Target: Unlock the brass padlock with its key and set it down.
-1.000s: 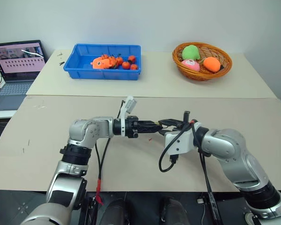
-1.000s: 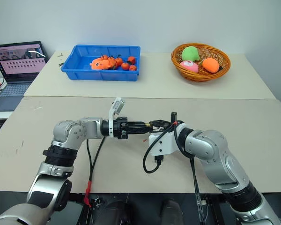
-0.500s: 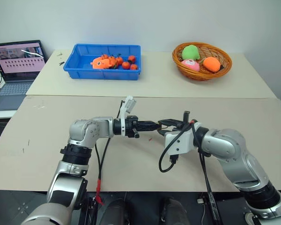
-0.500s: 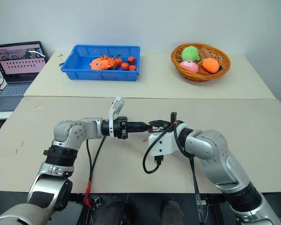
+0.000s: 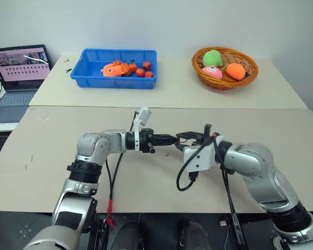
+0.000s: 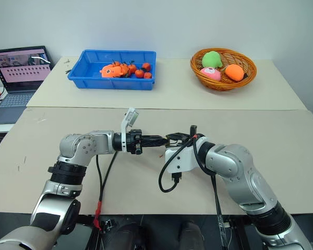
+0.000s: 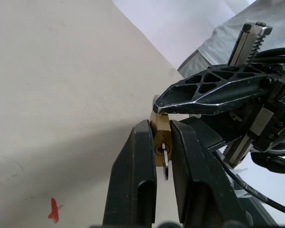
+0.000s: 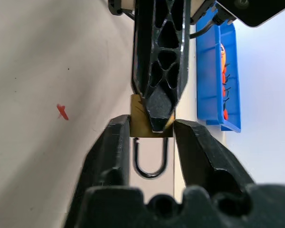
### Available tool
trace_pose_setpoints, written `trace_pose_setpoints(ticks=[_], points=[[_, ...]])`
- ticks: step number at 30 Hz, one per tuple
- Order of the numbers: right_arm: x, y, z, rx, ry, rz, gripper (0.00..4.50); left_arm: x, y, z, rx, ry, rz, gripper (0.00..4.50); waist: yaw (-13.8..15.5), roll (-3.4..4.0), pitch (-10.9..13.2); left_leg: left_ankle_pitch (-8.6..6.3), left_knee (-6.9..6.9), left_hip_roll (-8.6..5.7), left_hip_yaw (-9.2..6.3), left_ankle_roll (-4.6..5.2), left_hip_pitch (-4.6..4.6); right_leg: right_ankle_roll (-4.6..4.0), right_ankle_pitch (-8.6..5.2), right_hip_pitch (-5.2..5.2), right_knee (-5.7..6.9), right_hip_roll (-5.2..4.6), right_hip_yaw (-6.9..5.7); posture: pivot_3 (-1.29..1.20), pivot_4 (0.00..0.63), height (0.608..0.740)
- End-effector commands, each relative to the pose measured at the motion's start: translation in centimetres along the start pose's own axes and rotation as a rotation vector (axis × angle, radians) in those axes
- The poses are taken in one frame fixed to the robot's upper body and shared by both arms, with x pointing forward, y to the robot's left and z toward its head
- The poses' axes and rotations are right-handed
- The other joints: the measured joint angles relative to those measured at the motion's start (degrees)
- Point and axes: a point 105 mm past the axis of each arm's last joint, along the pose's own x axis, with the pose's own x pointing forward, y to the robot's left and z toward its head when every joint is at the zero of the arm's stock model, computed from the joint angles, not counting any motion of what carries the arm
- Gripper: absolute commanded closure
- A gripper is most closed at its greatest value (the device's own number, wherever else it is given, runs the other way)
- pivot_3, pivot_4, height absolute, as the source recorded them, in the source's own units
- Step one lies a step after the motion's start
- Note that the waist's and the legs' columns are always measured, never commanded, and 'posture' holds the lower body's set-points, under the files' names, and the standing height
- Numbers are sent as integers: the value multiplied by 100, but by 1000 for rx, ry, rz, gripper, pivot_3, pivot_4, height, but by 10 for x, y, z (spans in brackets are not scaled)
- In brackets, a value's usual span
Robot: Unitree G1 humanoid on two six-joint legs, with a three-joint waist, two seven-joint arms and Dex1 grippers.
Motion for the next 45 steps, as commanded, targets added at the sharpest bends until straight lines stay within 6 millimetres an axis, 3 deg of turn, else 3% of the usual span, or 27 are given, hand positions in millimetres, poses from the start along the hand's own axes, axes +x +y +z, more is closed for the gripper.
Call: trace_pose_setpoints(ticks=[1, 3, 10, 19, 28, 32, 40, 45], points=[[-4, -14, 8, -39, -24, -65, 1227, 0, -7, 7, 40, -19, -21, 4468, 0, 0, 0, 0, 0, 0, 0, 0, 0, 0, 0, 0, 0, 0, 0, 0, 150, 692], [-4, -14, 9, -40, -27, -66, 592, 0, -7, 7, 41, -19, -21, 4468, 0, 0, 0, 0, 0, 0, 0, 0, 0, 0, 0, 0, 0, 0, 0, 0, 150, 692], [-7, -12, 5, -22, -19, -48, 592, 0, -7, 7, 41, -19, -20, 4468, 0, 0, 0, 0, 0, 0, 0, 0, 0, 0, 0, 0, 0, 0, 0, 0, 150, 692], [-27, -14, -33, -15, 100, -41, 592, -1, -6, 7, 39, -19, -15, 4468, 11, -1, 0, 0, -1, 0, 0, 0, 1, 0, 0, 2, -2, 0, 0, 0, 150, 692], [-17, 5, -28, 33, 68, -8, 592, -1, -6, 7, 41, -18, -15, 4468, 3, -1, 1, 0, -1, 0, 1, 0, 2, 0, 0, 2, -1, 0, 1, 0, 150, 692], [-18, 5, -32, 37, 82, -13, 1552, -1, -6, 8, 40, -18, -14, 4468, 3, -1, 1, 0, 0, 0, 1, 0, 1, 0, 0, 2, -1, 0, 1, 0, 150, 692], [-18, 5, -32, 30, 87, -17, 4391, -1, -6, 7, 40, -18, -15, 4468, 3, -1, 1, 0, -1, 1, 1, 0, 2, 0, 0, 2, -1, 0, 1, 0, 150, 692], [-17, 8, -31, 25, 84, 3, 4463, 0, -6, 8, 41, -20, -15, 4468, 3, -1, 1, 0, 0, 0, 1, 0, 2, 0, 0, 2, -1, 0, 1, 0, 150, 692]])
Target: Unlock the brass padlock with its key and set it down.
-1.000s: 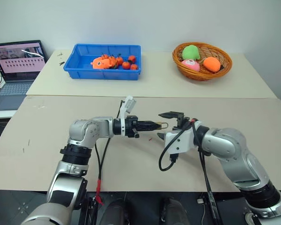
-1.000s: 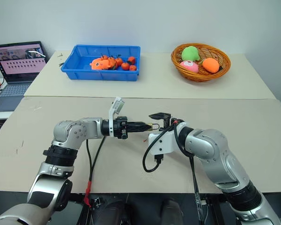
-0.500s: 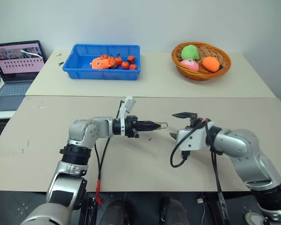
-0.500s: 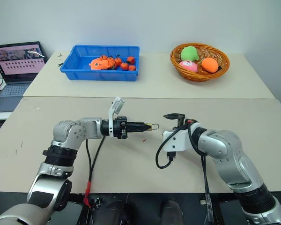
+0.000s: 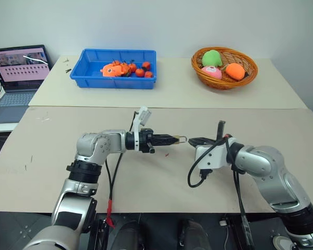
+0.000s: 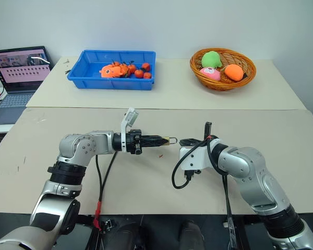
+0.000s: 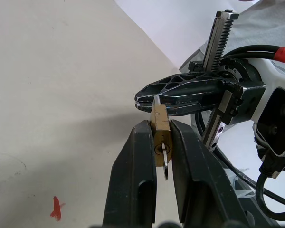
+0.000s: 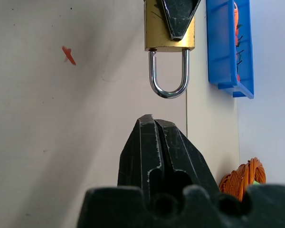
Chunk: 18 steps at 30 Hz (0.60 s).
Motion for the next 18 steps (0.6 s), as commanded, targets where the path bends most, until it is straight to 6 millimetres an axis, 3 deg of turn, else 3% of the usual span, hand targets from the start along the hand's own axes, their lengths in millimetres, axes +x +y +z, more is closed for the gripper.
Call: trace_pose_setpoints(ticks=[1, 8, 12, 18], points=[[-3, -4, 6, -36, -16, -20, 4463, 0, -7, 8, 40, -21, -23, 4468, 0, 0, 0, 0, 0, 0, 0, 0, 0, 0, 0, 0, 0, 0, 0, 0, 150, 692], [17, 24, 6, -63, -24, -38, 4463, 0, -7, 8, 40, -21, -22, 4468, -3, 0, 0, 0, -1, 0, 0, 0, 1, 0, 0, 0, 1, 0, 0, 0, 150, 692], [23, 34, -9, -117, 40, -138, 4463, 0, -7, 8, 40, -19, -22, 4468, 0, 0, 0, 0, 1, 0, 0, -1, -1, 0, -1, -1, 2, -1, 0, 0, 150, 692], [10, 20, -37, -275, 212, -450, 4463, -1, -8, 8, 37, -19, -22, 4468, -4, 0, 0, 1, 2, 1, 1, -3, 0, 0, -2, -2, 8, -2, 2, 0, 150, 692]])
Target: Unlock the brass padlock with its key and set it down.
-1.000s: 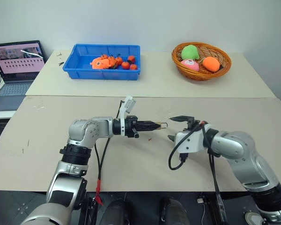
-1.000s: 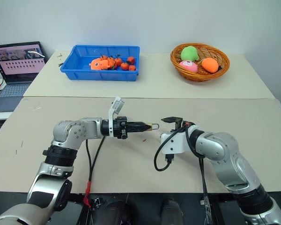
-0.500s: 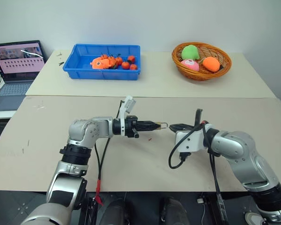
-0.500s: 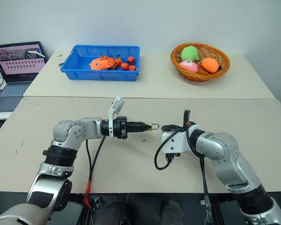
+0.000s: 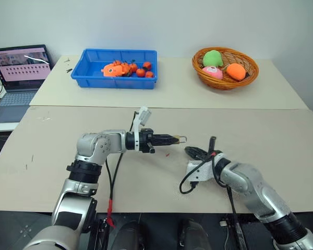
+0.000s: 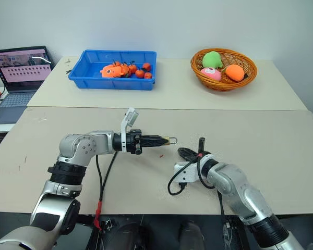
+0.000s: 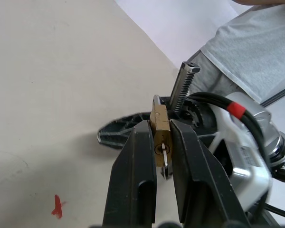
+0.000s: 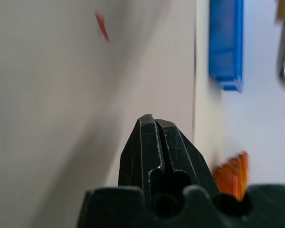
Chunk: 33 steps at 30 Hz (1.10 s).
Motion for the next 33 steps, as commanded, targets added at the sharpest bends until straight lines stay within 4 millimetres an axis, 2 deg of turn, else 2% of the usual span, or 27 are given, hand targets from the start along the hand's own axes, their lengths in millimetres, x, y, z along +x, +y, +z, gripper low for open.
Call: trace_pose_setpoints(ticks=[1, 3, 6, 9, 12, 16, 20, 26, 29, 33], points=[[-10, -27, -17, -103, 108, -288, 4463, -1, -8, 8, 21, -22, -26, 4468, 0, 0, 0, 1, 0, 0, 0, -1, -1, 0, 0, -1, 1, 0, 0, 0, 150, 692], [-13, -27, -18, -115, 127, -329, 4463, -2, -8, 9, -28, -33, -30, 4468, 0, 0, 0, 2, -1, 2, 0, -4, 0, -2, -3, -2, 3, 0, 0, 0, 150, 692], [-18, -30, -20, -94, 159, -379, 4463, -7, -9, 19, -199, -79, -68, 4468, -7, 0, 0, 2, 0, 1, 0, -4, -1, -1, -3, -1, 4, 0, 1, 0, 150, 692], [-20, -34, -20, -98, 161, -394, 4463, -10, -9, 27, -321, -103, -94, 4468, -15, 0, 0, 3, 3, 1, -1, -5, 1, 42, -29, -1, 7, 0, 2, 0, 150, 692], [-21, -35, -18, -105, 145, -390, 4463, -14, -11, 32, -439, -108, -132, 4468, -16, 0, 0, 3, 5, 0, -2, -4, 2, 44, -31, 0, 10, 0, 3, 0, 150, 692], [-22, -42, -14, -141, 125, -397, 4463, -15, -15, 29, -489, -85, -144, 4468, -24, 0, 0, 3, -1, -1, -2, -5, 6, 43, -30, 0, 10, 0, 4, 0, 150, 692], [-19, -51, 23, -269, -47, -373, 4463, -14, -15, 28, -503, -85, -135, 4468, -29, 0, 0, 3, 0, -2, -2, -5, 6, 30, -22, 0, 10, 0, 5, 0, 150, 692], [-24, -55, 57, -316, -230, -318, 4463, -11, -16, 27, -497, -77, -129, 4468, -18, -2, -1, 5, -1, -3, -2, -10, 11, 43, -30, 2, 12, 1, 6, 0, 150, 692], [-24, -56, 60, -316, -260, -306, 4463, -10, -16, 27, -497, -78, -129, 4468, -14, -3, 0, 5, 0, -4, -3, -10, 11, 37, -27, 6, 11, 0, 5, 0, 150, 692], [-22, -58, 52, -326, -250, -304, 4463, -9, -17, 27, -494, -79, -127, 4468, -13, -4, 0, 6, 2, -3, -3, -10, 12, 29, -22, 6, 12, 0, 5, 0, 150, 692]])
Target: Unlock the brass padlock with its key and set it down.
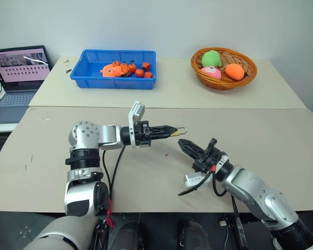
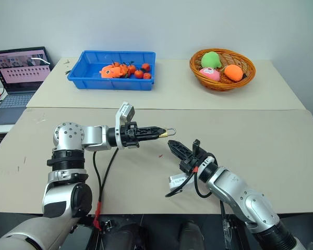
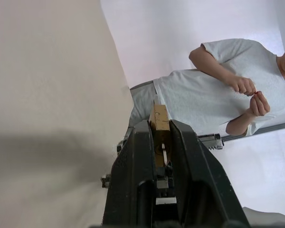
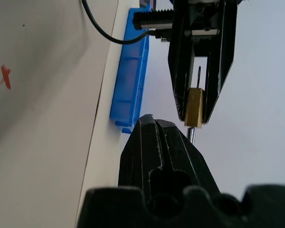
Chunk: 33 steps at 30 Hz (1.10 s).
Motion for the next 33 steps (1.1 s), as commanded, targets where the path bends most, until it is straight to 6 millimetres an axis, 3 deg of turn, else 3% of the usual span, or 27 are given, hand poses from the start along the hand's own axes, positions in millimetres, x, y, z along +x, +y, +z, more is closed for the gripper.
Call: trace_pose_setpoints(ticks=[1, 6, 12, 15, 33], points=[[0, -13, -9, -22, 7, -43, 4463, 2, -12, 3, 36, 1, -38, 4468, 0, 0, 0, 0, 0, 0, 0, 0, 0, 0, 0, 0, 0, 0, 0, 0, 150, 692], [-3, -15, -23, -33, 52, -42, 4463, 1, -12, 3, 38, -2, -37, 4468, -5, 0, 0, 0, -1, 0, 0, 0, 0, -4, 2, 0, 0, 0, 0, 0, 150, 692], [-12, 1, -34, -72, 53, 25, 4463, 1, -13, 3, 40, 0, -36, 4468, 1, -2, 0, 0, -1, 0, 0, 0, -1, -4, 3, 0, -1, 0, 0, 0, 150, 692], [-12, -3, -37, -70, 59, 10, 4463, 1, -13, 3, 40, -1, -36, 4468, 1, -2, 0, 0, -2, 0, 0, 0, -1, -12, 7, 0, -1, 0, 0, 0, 150, 692], [-2, -27, -26, -31, 36, -50, 4463, 2, -12, 3, 36, 2, -37, 4468, -1, -3, 1, 0, -1, 0, 0, 0, 0, -17, 10, 0, -1, 0, 0, 0, 150, 692]])
